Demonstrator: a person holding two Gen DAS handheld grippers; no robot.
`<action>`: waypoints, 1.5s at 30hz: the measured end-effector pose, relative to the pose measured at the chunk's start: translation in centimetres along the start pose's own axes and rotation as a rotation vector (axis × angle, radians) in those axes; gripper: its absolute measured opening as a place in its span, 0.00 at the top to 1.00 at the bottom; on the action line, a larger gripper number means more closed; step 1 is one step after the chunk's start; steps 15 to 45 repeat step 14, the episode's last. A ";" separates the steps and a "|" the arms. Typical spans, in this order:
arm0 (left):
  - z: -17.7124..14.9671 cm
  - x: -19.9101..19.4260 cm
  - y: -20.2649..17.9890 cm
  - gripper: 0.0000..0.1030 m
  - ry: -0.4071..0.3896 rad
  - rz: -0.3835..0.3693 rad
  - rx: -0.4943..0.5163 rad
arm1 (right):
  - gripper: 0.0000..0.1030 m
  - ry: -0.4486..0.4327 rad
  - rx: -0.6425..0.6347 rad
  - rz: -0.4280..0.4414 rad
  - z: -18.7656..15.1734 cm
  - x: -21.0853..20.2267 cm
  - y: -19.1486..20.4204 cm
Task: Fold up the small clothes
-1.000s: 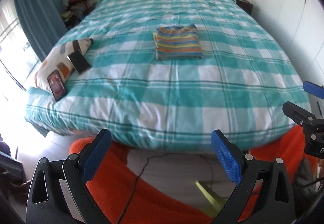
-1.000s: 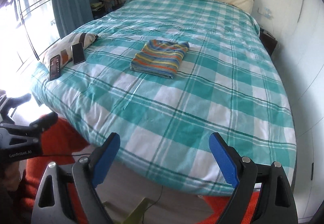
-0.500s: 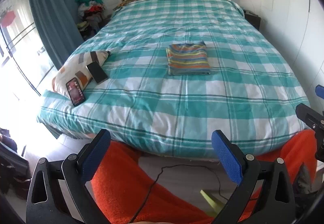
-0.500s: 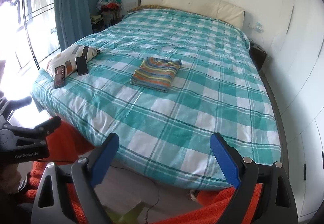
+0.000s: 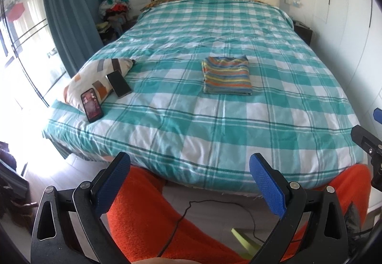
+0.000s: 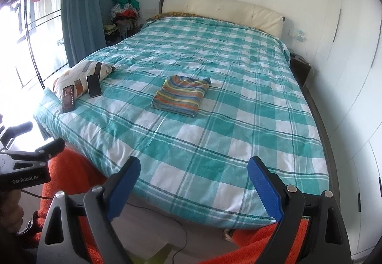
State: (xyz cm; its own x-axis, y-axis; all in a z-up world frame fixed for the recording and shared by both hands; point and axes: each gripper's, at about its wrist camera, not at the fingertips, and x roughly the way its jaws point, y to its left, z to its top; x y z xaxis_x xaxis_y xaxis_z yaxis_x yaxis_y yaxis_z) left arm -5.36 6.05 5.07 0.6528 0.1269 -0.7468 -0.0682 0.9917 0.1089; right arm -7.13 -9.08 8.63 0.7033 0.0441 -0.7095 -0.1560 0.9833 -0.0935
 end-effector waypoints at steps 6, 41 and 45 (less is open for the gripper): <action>0.2 0.1 -0.3 0.03 -0.001 -0.005 0.010 | 0.12 0.002 -0.001 -0.003 0.1 0.0 0.1; 0.5 0.4 -0.7 0.03 -0.004 -0.039 0.023 | 0.12 0.011 0.009 -0.013 0.3 0.6 -0.8; 0.5 0.4 -0.7 0.03 -0.004 -0.039 0.023 | 0.12 0.011 0.009 -0.013 0.3 0.6 -0.8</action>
